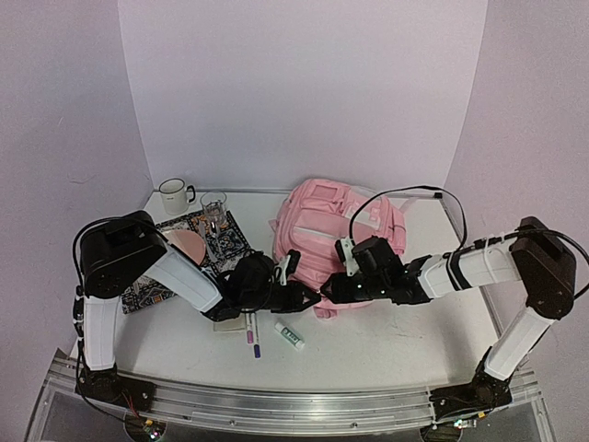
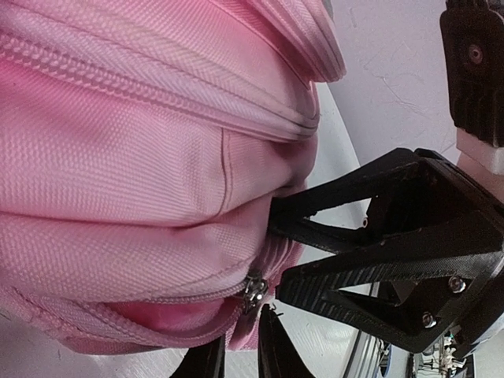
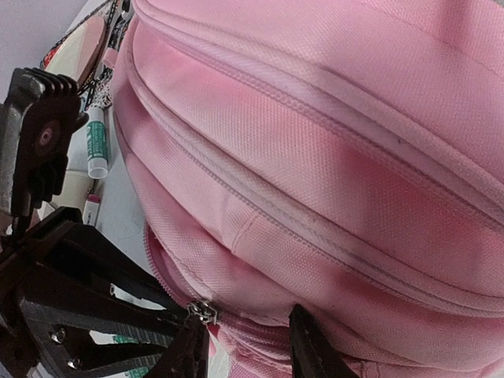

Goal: Pack the student bag
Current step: Grab the largest pocket of the student bag.

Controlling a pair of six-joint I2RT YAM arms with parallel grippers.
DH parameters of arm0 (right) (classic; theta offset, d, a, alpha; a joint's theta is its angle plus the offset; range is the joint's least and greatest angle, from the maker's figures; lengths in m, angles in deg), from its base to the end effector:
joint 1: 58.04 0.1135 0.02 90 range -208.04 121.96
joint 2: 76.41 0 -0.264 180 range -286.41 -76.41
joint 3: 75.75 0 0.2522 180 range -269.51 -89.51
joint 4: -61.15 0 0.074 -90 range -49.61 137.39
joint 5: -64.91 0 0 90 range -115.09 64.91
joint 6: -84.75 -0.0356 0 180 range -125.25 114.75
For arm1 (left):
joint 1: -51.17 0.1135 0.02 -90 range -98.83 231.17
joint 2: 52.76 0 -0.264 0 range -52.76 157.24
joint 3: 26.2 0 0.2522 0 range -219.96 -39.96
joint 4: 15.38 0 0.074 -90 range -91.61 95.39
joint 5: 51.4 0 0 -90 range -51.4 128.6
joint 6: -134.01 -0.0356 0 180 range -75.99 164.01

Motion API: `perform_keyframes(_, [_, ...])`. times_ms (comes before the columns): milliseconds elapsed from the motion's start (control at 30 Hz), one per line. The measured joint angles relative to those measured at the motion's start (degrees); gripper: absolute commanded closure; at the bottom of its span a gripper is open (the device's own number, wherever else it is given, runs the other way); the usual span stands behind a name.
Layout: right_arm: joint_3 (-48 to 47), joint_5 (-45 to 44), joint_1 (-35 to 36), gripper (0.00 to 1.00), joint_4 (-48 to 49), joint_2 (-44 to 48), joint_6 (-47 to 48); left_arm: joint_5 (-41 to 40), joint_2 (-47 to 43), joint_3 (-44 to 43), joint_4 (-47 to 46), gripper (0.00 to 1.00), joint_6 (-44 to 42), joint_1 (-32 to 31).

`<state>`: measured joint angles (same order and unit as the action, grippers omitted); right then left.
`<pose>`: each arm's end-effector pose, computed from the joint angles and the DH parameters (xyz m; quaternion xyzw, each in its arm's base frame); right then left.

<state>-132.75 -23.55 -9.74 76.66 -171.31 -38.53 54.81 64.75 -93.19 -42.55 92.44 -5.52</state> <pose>0.2274 0.2566 0.1799 -0.1160 0.8228 0.3719 0.4139 0.2123 -0.3411 0.1101 0.1368 0.8195 -0.5035 0.2371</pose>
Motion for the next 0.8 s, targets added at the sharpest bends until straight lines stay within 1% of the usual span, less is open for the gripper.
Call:
perform_keyframes(167, [0.0, 0.7, 0.0, 0.66, 0.7, -0.2, -1.0, -0.8, 0.6, 0.0, -0.9, 0.84, 2.0, 0.0])
perform_keyframes(267, [0.0, 0.8, 0.0, 0.66, 0.8, -0.2, -1.2, -0.7, 1.7, -0.1, -2.1, 0.90, 3.2, 0.0])
perform_keyframes(333, [0.0, 0.8, 0.0, 0.66, 0.8, -0.2, -1.3, -0.7, 2.2, -0.4, -2.7, 0.99, 4.0, 0.0])
perform_keyframes(367, [0.0, 0.8, 0.0, 0.66, 0.8, -0.2, -1.3, -0.7, 2.4, -0.5, -2.9, 1.00, 4.1, 0.0])
perform_keyframes(600, [0.0, 0.1, 0.0, 0.63, 0.5, -0.2, -2.3, -1.0, 2.4, -0.2, -3.4, 1.00, 4.3, -0.1])
perform_keyframes(800, [1.0, -0.2, -1.6, 0.59, 1.2, -0.2, -4.7, -3.4, -0.3, 2.7, -2.7, 1.00, 1.4, -0.5])
